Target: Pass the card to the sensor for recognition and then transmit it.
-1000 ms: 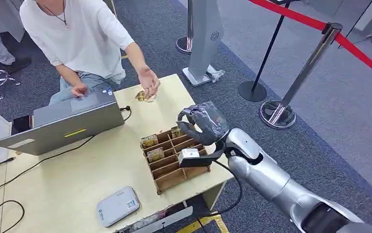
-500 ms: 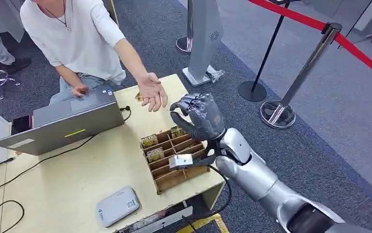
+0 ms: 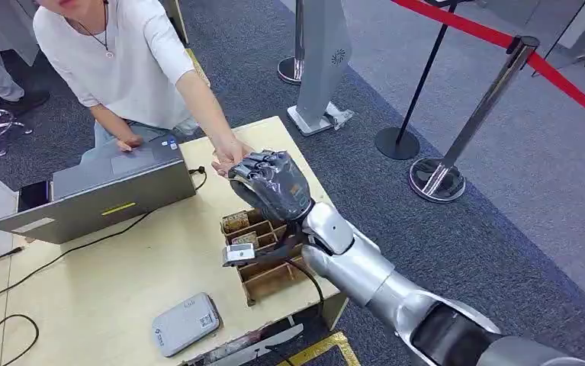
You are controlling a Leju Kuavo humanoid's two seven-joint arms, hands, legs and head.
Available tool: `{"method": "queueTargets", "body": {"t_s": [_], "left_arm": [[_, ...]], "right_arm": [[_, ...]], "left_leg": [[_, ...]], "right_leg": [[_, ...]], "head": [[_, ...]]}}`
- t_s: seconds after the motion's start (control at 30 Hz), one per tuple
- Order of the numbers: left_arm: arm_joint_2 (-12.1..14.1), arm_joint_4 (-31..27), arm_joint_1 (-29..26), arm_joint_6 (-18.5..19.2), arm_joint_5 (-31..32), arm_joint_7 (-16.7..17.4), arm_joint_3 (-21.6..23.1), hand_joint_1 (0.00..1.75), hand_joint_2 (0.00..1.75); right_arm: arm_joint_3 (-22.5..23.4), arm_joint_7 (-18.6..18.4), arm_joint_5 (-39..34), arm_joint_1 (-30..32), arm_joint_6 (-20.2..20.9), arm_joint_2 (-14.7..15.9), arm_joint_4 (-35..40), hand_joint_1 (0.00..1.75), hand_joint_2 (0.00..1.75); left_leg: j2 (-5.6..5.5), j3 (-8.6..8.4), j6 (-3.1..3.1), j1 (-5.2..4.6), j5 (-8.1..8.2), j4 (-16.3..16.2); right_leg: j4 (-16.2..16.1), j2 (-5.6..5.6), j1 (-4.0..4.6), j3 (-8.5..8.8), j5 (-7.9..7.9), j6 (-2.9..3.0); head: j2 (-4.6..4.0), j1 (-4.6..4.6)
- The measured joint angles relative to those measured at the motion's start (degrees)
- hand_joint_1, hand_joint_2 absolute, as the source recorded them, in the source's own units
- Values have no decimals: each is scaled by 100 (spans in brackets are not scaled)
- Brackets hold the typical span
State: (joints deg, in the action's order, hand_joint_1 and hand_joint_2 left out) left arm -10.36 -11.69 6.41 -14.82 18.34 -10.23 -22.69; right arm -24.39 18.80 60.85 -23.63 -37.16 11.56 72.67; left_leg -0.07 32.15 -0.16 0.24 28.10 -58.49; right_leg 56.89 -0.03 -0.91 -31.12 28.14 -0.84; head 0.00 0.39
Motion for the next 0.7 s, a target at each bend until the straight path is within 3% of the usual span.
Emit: {"method": "queueTargets", "body": {"t_s": [0.13, 0.17, 0.43, 0.7], "left_arm": [[0, 0, 0, -7, -31, 2, 0, 0, 0], [0, 0, -1, -9, -35, 2, 0, 0, 0], [0, 0, -4, -9, -77, 2, 0, 0, 0], [0, 0, -9, -26, -105, -9, 0, 0, 0]], "right_arm": [[-68, -90, 81, -146, 120, -111, -251, 0, 175], [-81, -111, 79, -176, 149, -133, -313, 0, 0], [-135, -113, -70, -307, 258, -225, -583, 0, 0], [-157, 295, -923, -285, 525, -227, -500, 0, 0]], "left_leg": [[0, 0, 0, 0, 0, 0], [-1, 0, 0, 0, 0, 0], [-1, 0, 0, 0, 0, -2], [-1, 0, 0, 0, 0, -2]], "right_leg": [[0, 0, 0, 1, 0, 0], [0, -1, 0, 1, 0, 0], [0, -1, 0, 1, -1, -1], [0, -1, 0, 0, 0, 0]], "head": [[0, 0], [0, 0], [0, 0], [0, 0]]}}
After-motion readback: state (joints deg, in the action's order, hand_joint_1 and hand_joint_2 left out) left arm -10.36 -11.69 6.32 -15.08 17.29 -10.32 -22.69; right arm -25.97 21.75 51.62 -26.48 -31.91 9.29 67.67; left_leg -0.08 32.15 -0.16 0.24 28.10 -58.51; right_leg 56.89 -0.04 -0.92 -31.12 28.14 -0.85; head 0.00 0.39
